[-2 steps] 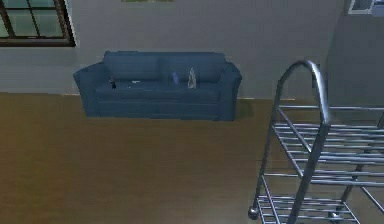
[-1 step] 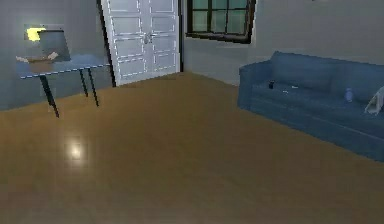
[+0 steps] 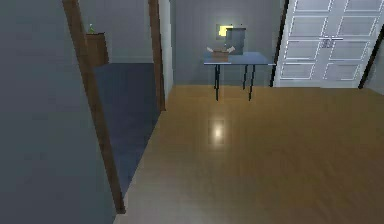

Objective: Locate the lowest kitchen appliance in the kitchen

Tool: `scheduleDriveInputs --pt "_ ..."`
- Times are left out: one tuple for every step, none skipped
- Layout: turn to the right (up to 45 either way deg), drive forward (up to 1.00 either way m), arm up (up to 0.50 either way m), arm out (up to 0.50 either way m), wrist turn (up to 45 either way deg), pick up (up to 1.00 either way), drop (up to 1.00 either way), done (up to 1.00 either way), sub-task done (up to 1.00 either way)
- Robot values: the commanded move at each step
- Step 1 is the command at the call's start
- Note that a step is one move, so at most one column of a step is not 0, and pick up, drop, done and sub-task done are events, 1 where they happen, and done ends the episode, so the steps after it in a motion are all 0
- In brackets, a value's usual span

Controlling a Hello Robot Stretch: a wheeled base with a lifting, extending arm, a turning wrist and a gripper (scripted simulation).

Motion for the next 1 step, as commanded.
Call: scheduleDriveInputs --pt "0.0 1.0 0.0 0.0 0.0 0.0 0.0 0.0 0.0"
